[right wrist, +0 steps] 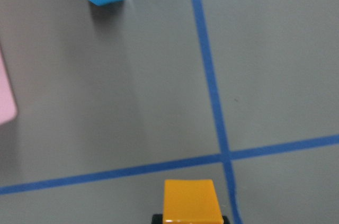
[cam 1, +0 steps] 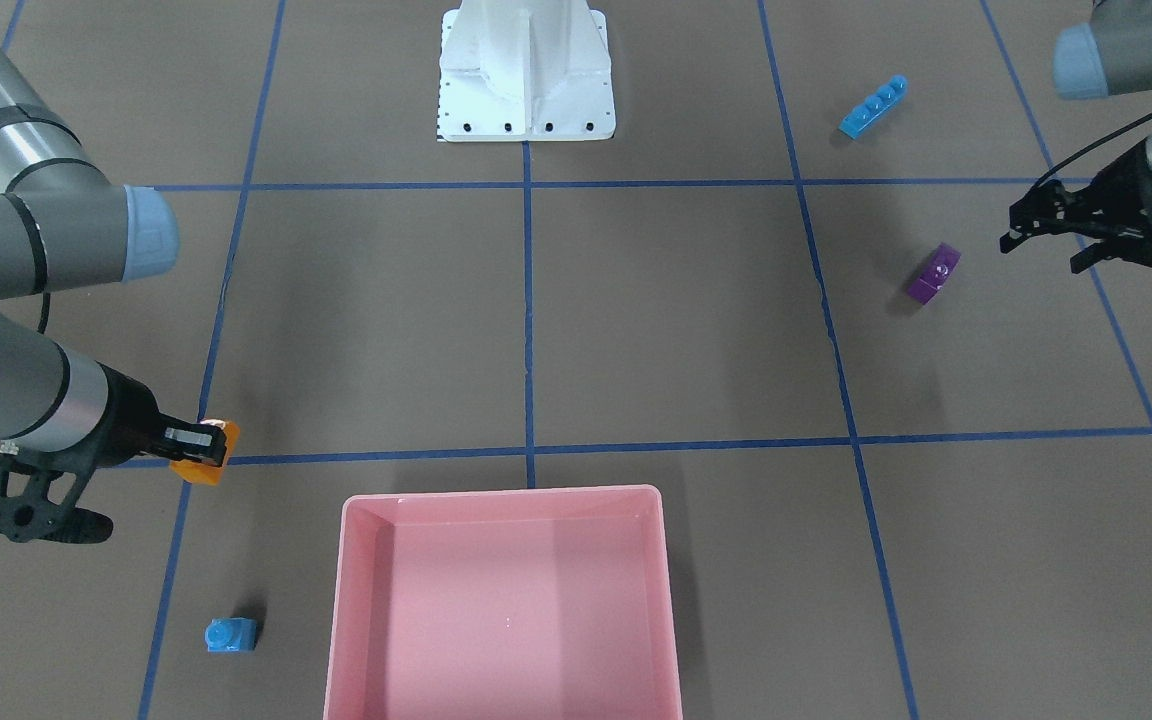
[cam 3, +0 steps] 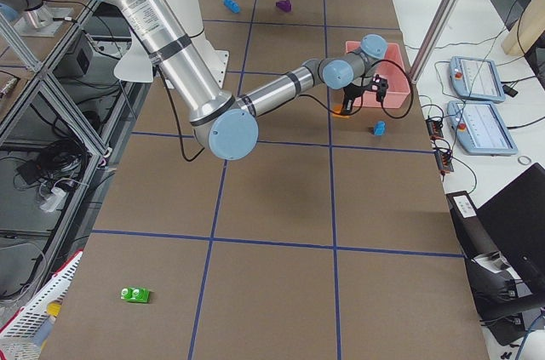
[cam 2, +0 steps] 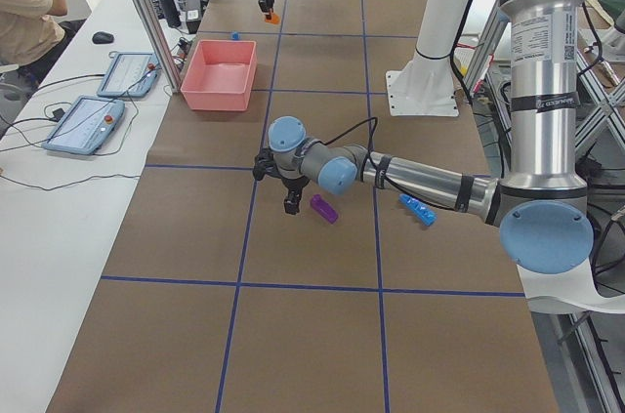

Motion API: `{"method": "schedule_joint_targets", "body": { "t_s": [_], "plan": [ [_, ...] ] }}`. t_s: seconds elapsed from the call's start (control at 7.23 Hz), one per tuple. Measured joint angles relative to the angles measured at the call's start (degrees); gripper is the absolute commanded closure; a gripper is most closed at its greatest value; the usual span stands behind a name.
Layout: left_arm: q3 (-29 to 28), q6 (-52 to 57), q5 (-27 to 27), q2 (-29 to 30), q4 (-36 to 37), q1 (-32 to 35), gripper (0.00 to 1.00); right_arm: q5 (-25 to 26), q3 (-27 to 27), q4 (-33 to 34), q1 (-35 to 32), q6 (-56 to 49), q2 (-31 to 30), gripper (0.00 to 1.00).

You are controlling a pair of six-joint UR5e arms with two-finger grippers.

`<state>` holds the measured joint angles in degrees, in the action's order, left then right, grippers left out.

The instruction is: Put all blocks into box

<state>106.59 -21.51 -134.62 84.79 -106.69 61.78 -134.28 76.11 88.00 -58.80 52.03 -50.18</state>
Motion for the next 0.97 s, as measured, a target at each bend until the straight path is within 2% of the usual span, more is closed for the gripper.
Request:
{"method": "schedule_joint_targets", "body": {
  "t_s": [0.14,0.42,0.55,0.69,0.97],
  "plan": [
    [1.2,0.1,3.2,-0.1,-0.2,-4.8,0.06,0.4,-6.1,0.0,0.2,0.4,6.7,1.00],
    [2.0,4.0,7.4,-0.4,-0.3,-11.1,0.06,2.5,-17.4,-3.3,0.9,2.5,17.3,1.00],
    [2.0,7.4,10.0,-0.5,-0.3,-12.5,0.06,4.3,-22.2,-7.1,1.7,4.1,20.5,1.00],
    [2.0,9.4,12.5,-0.4,-0.3,-13.5,0.01,6.6,-26.0,-10.8,2.9,6.6,22.8,1.00],
    [1.8,13.2,16.0,0.1,-0.3,-14.6,0.01,11.7,-31.1,-17.1,5.5,12.3,25.3,1.00]
  ]
}}
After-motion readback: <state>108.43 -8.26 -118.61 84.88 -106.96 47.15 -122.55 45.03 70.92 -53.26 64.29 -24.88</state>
